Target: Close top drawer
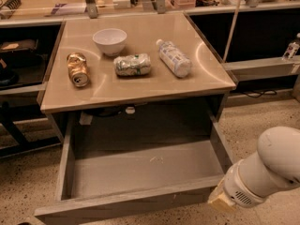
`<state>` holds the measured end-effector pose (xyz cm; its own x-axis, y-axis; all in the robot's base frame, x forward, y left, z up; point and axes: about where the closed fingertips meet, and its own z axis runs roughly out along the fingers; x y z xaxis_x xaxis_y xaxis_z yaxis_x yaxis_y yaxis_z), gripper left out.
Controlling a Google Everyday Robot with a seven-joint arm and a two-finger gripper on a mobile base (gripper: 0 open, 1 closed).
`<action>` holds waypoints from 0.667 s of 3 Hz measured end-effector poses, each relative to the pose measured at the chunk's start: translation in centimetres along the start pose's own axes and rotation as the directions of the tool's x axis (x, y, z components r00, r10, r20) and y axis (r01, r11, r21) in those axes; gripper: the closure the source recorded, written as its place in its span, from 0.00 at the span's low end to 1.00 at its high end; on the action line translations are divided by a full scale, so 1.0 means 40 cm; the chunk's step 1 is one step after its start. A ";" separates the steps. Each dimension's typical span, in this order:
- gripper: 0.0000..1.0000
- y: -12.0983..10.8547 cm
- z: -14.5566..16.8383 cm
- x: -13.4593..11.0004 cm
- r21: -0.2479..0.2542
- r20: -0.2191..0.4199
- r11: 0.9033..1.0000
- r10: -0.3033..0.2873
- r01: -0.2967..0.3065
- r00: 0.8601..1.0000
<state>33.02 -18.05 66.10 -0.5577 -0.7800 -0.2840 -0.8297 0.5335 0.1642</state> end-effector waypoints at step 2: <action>1.00 -0.055 -0.030 -0.050 0.044 -0.021 0.999 -0.022 0.023 1.000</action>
Offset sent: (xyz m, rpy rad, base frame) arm 0.0725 0.0041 0.0144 -0.0751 -0.0359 0.0338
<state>35.94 -18.05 67.46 -0.5399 -0.7980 -0.2678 -0.8403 0.5294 0.1163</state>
